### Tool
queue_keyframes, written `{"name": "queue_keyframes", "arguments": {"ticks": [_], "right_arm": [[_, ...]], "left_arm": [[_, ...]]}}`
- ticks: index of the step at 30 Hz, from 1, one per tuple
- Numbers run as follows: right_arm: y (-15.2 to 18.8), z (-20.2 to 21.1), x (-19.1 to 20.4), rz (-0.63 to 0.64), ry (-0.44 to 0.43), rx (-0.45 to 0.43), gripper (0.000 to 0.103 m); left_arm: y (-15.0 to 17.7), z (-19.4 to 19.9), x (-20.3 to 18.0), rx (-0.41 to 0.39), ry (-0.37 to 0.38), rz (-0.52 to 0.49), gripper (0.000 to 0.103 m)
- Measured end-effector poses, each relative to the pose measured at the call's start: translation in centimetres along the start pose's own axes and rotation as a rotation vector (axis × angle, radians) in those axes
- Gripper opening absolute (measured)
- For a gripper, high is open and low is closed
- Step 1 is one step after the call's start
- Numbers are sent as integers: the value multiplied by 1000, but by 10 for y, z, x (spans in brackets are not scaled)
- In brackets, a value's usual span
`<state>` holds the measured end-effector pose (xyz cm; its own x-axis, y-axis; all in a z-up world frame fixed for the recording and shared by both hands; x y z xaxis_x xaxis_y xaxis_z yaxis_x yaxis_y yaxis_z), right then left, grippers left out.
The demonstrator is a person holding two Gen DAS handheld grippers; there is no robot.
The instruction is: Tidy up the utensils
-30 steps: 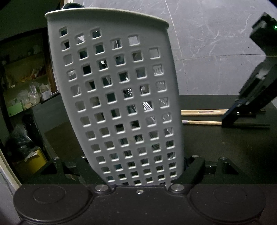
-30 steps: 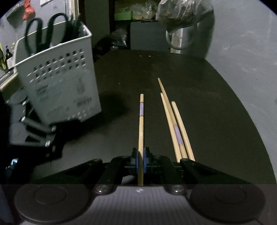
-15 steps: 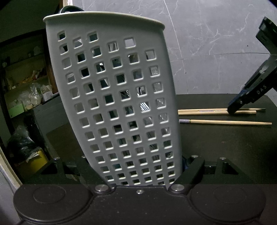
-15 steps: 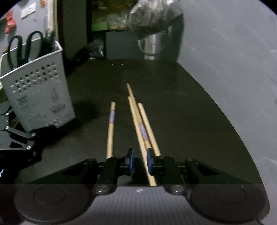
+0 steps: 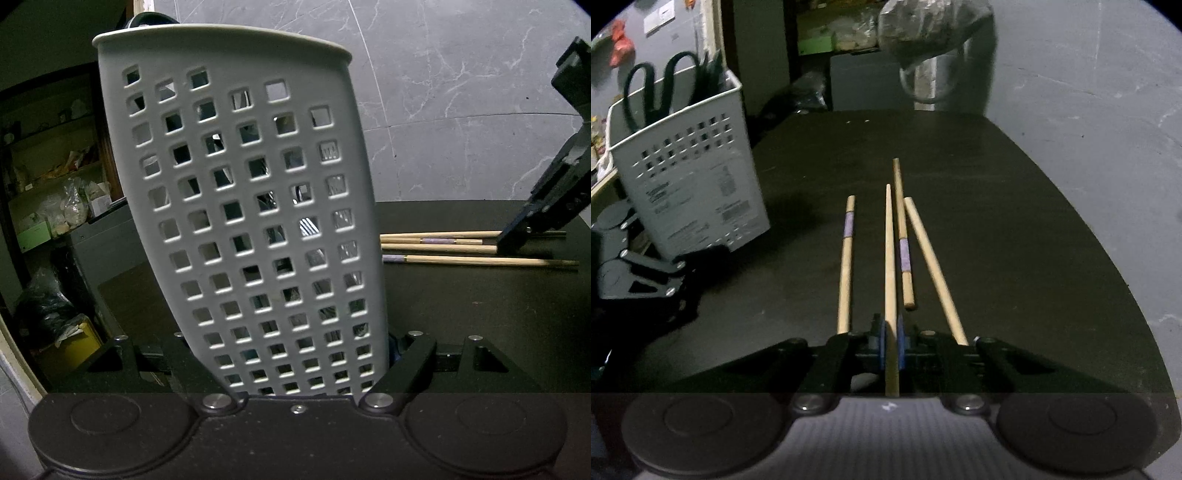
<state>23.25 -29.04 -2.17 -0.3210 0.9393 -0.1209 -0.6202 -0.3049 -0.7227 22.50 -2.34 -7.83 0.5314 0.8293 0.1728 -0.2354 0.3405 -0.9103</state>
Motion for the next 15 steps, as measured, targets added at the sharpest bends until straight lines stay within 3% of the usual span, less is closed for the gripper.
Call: {"name": "queue_keyframes", "arguments": {"ticks": [12, 15], "right_arm": [[5, 11, 13, 46, -50, 12, 8], [0, 10, 7, 10, -64, 12, 17]], "left_arm": [[-1, 1, 0, -1, 0, 2, 81], [-1, 1, 0, -1, 0, 2, 81]]}}
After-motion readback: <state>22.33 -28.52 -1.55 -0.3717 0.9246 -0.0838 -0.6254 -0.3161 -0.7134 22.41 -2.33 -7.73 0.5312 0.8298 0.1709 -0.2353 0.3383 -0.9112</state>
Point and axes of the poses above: each gripper's, at about its wrist camera, not at the fingertips, and z roughly against the way its jaws point, x to its left, y to its underside, the point moved 1 cm from there along -z, roughly the way its jaws point, and after that the axes turned 12 degrees about y, right-handed, at the moved point
